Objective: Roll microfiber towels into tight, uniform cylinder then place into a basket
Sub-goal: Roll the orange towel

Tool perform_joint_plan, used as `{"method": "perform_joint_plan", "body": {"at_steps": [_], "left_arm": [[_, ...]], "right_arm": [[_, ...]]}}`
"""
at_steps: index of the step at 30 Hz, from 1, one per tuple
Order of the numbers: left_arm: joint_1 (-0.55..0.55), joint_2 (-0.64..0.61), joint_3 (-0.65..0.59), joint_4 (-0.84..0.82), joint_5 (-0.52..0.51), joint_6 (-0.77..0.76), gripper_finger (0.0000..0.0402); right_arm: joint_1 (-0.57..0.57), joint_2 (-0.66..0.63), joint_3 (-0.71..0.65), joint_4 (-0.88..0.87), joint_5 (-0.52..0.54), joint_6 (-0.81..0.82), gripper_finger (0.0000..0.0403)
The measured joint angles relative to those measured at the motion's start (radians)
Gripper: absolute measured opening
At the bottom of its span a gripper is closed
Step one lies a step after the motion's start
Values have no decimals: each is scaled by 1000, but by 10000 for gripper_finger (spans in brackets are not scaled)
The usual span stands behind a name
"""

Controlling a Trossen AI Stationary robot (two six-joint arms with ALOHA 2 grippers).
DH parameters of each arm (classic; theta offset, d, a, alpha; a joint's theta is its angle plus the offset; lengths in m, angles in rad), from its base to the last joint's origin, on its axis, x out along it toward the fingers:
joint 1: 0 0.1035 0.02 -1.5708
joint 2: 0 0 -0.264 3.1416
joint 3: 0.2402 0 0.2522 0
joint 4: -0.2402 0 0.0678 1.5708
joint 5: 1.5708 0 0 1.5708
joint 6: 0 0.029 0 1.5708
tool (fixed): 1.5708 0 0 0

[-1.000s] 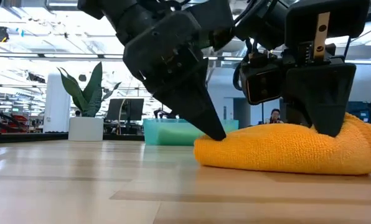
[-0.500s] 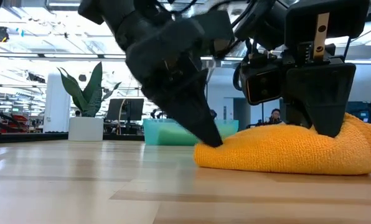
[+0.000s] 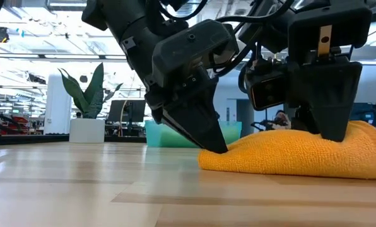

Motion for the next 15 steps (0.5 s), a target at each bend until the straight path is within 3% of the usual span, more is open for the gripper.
{"method": "perform_joint_plan", "body": {"at_steps": [7,15], "left_arm": [[0,2,-2,1,5,-57,16],[0,2,-4,9,5,-63,16]], "right_arm": [[-13,-2,1,-36,-35,1,202],[-11,-17,0,-59,-21,-1,208]]}}
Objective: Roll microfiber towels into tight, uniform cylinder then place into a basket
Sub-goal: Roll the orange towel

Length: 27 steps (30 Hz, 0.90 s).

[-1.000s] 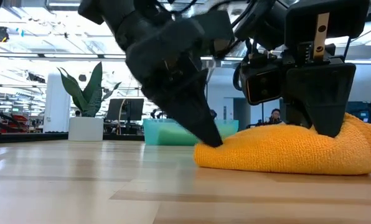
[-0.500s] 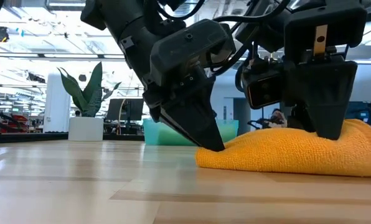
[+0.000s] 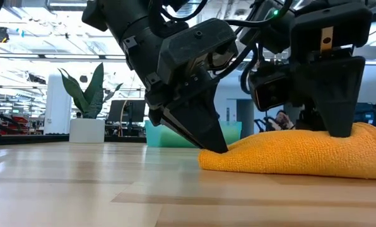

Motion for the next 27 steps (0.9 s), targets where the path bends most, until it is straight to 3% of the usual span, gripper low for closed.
{"method": "perform_joint_plan", "body": {"at_steps": [10,17,23,27], "left_arm": [[1,1,-2,21,-3,-4,16],[0,1,-2,25,-18,-4,16],[0,1,-2,26,-20,-3,16],[0,1,-2,26,-21,-4,16]], "right_arm": [[11,-153,-2,-172,169,-23,204],[87,-288,-1,-173,320,-90,205],[211,-334,-1,-144,516,-189,203],[279,-316,0,-109,743,-211,190]]}}
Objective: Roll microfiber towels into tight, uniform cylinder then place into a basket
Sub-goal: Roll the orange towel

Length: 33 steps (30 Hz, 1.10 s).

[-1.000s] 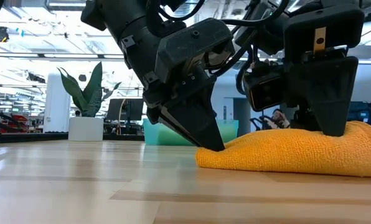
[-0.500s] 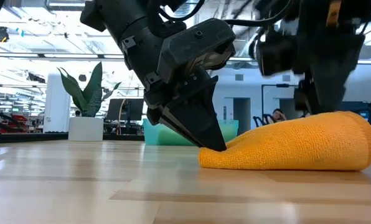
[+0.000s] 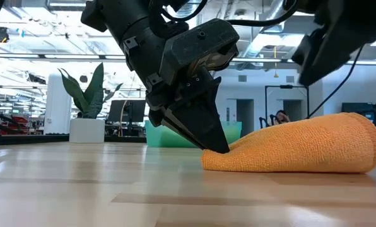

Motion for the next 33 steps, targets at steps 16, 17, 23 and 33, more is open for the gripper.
{"method": "perform_joint_plan", "body": {"at_steps": [16,17,23,33], "left_arm": [[0,0,0,2,-3,-2,16],[0,0,0,2,-3,-2,16],[2,0,2,9,-5,-2,16],[1,0,0,23,-5,37,16]], "right_arm": [[68,214,1,117,101,43,26],[70,226,1,112,96,58,28],[85,287,5,114,85,80,10],[105,336,9,98,111,72,22]]}}
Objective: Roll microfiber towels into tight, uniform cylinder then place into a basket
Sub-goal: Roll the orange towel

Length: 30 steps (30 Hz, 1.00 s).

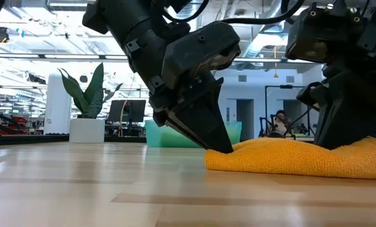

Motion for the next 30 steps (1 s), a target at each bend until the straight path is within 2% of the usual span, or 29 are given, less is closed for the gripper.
{"method": "perform_joint_plan", "body": {"at_steps": [8,16,19,26,30], "left_arm": [[-3,2,-2,43,-29,120,29],[-3,2,-1,44,-42,144,104],[-2,-2,0,34,-18,167,124],[-27,-62,-4,0,-44,251,123],[-55,-109,-3,29,-99,298,117]], "right_arm": [[1,1,-1,1,15,-2,10],[1,1,-2,2,15,-2,18],[1,1,-2,2,15,-2,13],[1,1,-2,2,14,-1,16],[0,1,-2,2,14,-1,17]]}}
